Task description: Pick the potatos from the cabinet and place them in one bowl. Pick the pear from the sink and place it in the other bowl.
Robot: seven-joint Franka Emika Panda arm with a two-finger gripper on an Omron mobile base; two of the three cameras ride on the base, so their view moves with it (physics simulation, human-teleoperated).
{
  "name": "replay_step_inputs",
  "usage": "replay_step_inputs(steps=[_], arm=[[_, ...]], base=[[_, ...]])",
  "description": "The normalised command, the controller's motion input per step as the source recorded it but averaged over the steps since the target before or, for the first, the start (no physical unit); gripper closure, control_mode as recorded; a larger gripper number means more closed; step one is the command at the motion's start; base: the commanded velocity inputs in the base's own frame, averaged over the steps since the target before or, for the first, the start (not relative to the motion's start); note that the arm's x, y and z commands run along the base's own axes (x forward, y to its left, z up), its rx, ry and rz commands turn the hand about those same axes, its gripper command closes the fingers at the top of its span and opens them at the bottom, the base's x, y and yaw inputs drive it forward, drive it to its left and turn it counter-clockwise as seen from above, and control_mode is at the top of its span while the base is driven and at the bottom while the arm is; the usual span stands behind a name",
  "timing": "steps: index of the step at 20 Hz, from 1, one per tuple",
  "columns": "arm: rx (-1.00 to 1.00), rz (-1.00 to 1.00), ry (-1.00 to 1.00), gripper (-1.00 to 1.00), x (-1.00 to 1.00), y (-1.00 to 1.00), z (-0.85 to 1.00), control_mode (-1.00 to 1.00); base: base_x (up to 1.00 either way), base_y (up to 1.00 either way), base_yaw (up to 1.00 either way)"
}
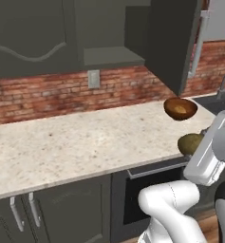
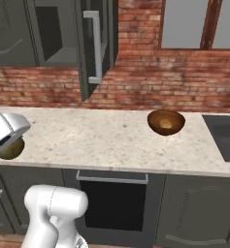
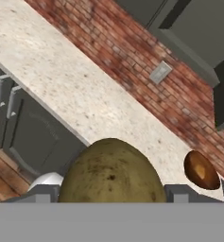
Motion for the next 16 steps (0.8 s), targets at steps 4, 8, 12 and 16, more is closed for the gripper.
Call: replay_step_inputs(steps=[4, 8, 12, 16], arm=[[0.0, 0.0, 0.0, 1.0, 0.0, 0.0, 0.0, 1.0], [0.0, 0.0, 0.0, 1.0, 0.0, 0.0, 0.0, 1.0], [0.0, 0.0, 0.0, 1.0, 0.0, 0.0, 0.0, 1.0], [0.0, 0.0, 0.0, 1.0, 0.0, 0.0, 0.0, 1.0]], base=[[0.15, -0.87, -0.07], [0.33, -0.92, -0.06], [0.41, -0.95, -0.06], [0.55, -0.76, -0.04]])
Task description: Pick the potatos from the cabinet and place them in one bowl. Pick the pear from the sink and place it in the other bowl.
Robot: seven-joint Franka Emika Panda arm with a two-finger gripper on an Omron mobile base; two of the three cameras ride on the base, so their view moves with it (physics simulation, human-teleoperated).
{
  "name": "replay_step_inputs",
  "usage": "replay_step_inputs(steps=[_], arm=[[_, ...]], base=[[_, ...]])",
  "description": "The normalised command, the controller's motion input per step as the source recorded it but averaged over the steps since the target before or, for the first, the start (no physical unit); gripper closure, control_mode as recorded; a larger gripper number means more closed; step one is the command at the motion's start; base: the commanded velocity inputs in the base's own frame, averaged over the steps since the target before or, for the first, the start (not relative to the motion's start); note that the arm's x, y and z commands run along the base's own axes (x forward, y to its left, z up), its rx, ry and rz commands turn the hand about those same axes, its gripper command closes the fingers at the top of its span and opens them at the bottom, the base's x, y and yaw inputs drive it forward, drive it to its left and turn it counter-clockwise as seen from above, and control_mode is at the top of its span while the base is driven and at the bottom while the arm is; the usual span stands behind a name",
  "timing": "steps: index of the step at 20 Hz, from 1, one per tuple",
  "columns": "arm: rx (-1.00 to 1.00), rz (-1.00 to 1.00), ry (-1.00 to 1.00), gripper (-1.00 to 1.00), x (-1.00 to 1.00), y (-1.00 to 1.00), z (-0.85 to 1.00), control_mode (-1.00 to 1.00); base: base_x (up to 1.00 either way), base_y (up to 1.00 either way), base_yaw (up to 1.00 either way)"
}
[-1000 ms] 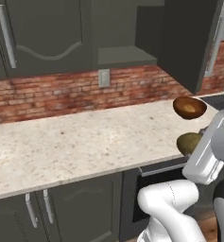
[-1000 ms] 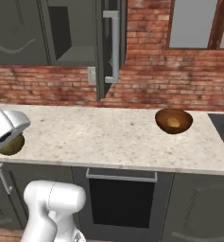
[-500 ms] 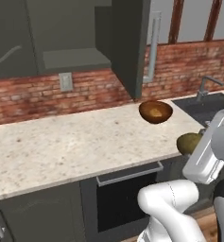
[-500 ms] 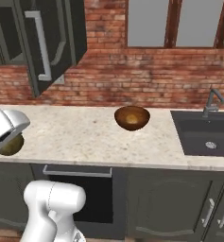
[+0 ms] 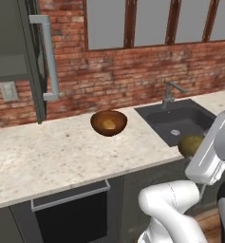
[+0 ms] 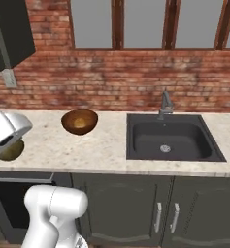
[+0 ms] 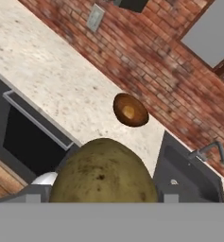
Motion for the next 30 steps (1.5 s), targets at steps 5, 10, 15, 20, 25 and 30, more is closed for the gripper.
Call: replay_step_inputs(steps=[5, 10, 15, 20, 25, 30], arm=[[0.0, 0.0, 0.0, 1.0, 0.0, 0.0, 0.0, 1.0], [0.0, 0.0, -0.02, 1.0, 0.56, 0.33, -0.15, -1.0], [0.0, 0.0, 0.0, 1.0, 0.77, 0.19, -0.15, -1.0], [0.0, 0.0, 0.02, 1.0, 0.87, 0.01, -0.16, -1.0], [0.0, 0.0, 0.06, 1.0, 0.99, 0.06, -0.2, -1.0], [-0.03, 0.01, 0.14, 1.0, 0.89, 0.1, -0.5, -1.0]], base=[[0.74, -0.05, 0.0], [0.14, 0.05, 0.0], [0.0, 0.0, 0.0], [0.0, 0.0, 0.0], [0.0, 0.0, 0.0], [0.0, 0.0, 0.0]])
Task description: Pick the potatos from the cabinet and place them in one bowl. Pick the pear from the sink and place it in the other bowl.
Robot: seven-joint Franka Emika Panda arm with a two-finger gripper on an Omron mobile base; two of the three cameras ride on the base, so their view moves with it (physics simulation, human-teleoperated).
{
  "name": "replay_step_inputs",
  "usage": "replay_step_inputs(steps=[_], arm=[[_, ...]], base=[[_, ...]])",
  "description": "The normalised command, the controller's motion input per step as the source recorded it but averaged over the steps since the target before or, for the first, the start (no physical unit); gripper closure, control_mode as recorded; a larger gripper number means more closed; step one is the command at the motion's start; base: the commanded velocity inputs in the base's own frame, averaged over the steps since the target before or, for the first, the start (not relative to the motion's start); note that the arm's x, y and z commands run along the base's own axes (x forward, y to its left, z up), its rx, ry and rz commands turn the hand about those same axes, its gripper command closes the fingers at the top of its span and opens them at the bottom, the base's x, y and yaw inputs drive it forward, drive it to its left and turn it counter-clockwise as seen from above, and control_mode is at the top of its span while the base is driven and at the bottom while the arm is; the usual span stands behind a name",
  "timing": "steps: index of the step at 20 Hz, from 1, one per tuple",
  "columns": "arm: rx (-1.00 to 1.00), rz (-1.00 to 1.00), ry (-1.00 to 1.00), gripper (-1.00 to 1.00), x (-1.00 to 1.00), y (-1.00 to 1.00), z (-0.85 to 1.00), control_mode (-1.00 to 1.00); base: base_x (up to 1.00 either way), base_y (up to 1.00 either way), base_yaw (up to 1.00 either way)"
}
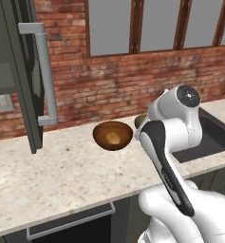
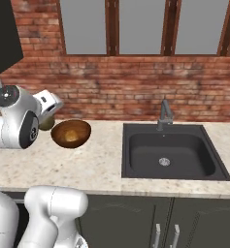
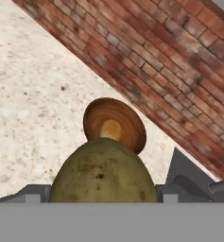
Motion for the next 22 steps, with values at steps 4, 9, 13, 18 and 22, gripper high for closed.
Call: replay_step_inputs(steps=[4, 9, 13, 18, 22], arm=[[-0.07, 0.04, 0.12, 1.0, 0.73, 0.04, -0.58, -1.0], [-0.01, 0.03, 0.06, 1.0, 0.68, 0.09, -0.31, -1.0], [0.0, 0.0, 0.0, 1.0, 0.43, 0.2, -0.18, -1.0], [-0.05, 0.0, 0.0, 1.0, 0.51, 0.22, -0.44, -1.0], [0.0, 0.0, 0.01, 1.0, 0.5, 0.03, -0.5, -1.0]], base=[[0.0, 0.0, 0.0], [0.0, 0.0, 0.0], [0.0, 0.0, 0.0], [0.0, 0.0, 0.0], [0.0, 0.0, 0.0]])
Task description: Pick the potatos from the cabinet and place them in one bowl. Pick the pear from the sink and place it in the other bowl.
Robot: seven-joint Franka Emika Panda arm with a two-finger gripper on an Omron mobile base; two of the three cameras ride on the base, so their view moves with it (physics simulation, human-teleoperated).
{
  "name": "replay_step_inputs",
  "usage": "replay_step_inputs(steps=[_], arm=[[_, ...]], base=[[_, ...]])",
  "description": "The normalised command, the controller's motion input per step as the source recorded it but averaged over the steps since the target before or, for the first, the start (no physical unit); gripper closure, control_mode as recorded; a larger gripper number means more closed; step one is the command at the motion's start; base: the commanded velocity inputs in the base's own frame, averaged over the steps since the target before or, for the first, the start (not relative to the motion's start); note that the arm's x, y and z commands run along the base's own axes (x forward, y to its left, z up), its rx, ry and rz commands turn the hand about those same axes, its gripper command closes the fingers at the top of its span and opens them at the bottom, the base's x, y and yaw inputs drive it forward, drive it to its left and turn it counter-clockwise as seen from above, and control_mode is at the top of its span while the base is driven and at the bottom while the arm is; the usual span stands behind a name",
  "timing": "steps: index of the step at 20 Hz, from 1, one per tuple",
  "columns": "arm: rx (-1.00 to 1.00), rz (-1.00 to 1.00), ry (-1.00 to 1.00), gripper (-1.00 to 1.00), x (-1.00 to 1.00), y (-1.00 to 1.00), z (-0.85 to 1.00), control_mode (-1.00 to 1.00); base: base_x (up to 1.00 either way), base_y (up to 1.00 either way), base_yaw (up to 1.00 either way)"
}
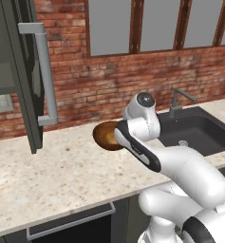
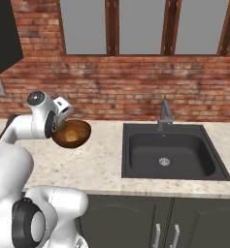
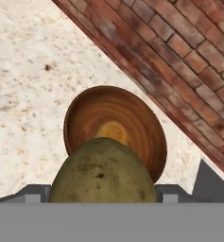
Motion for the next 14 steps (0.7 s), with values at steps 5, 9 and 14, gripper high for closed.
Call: replay_step_inputs(steps=[5, 9, 14], arm=[[0.0, 0.0, 0.03, 1.0, 0.12, 0.0, -0.24, -1.0], [-0.03, 0.0, 0.05, 1.0, 0.03, 0.0, -0.16, -1.0], [-0.03, 0.0, 0.03, 1.0, 0.17, 0.0, -0.28, -1.0]], base=[[0.0, 0.0, 0.0], [0.0, 0.0, 0.0], [0.0, 0.0, 0.0]])
